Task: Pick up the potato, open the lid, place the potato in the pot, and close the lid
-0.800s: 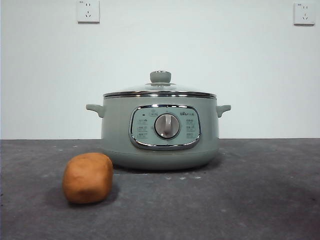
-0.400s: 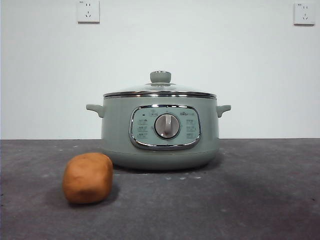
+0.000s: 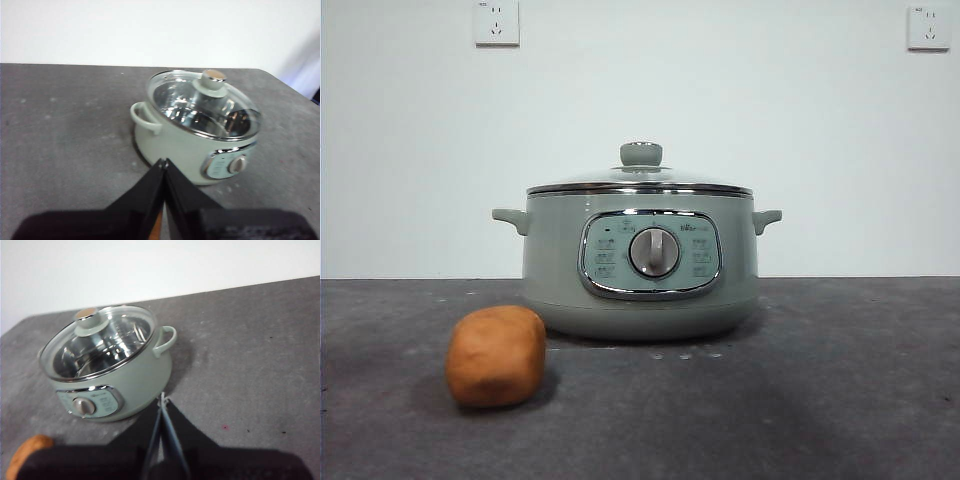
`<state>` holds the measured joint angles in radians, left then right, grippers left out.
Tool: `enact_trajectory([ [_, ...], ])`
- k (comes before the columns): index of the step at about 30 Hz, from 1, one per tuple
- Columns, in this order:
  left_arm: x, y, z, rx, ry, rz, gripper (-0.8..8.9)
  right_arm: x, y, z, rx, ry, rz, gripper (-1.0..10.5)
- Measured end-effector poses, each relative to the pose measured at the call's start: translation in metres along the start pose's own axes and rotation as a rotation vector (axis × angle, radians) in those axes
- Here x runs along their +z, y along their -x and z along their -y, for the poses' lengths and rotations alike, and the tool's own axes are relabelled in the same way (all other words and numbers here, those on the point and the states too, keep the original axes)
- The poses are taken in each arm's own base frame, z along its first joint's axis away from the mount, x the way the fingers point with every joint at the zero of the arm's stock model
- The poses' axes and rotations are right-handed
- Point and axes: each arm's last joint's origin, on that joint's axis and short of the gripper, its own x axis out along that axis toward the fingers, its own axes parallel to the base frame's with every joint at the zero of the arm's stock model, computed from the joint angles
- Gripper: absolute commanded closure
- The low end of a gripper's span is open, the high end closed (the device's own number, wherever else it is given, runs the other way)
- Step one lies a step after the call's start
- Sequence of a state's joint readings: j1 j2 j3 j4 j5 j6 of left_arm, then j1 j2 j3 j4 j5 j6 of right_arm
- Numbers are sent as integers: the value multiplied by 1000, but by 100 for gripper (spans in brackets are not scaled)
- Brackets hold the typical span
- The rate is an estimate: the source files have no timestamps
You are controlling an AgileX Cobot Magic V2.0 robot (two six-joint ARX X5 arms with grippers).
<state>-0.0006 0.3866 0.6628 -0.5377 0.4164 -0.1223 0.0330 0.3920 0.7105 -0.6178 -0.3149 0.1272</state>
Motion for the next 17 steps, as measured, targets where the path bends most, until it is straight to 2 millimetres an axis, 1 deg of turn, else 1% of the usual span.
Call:
enact_trajectory([
  [4, 18, 6, 5, 0, -10, -59, 820, 28, 10, -7, 2, 54, -63, 957],
  [7, 26, 9, 7, 2, -27, -91, 820, 39, 13, -10, 0, 80, -114, 957],
  [9, 29, 9, 8, 1, -35, -100, 820, 43, 13, -10, 0, 96, -140, 957],
  [13, 28, 8, 8, -9, -40, -129, 819, 50, 14, -11, 1, 120, -140, 957],
  [17, 27, 6, 8, -14, -40, -140, 813, 49, 14, -11, 2, 125, -147, 945],
])
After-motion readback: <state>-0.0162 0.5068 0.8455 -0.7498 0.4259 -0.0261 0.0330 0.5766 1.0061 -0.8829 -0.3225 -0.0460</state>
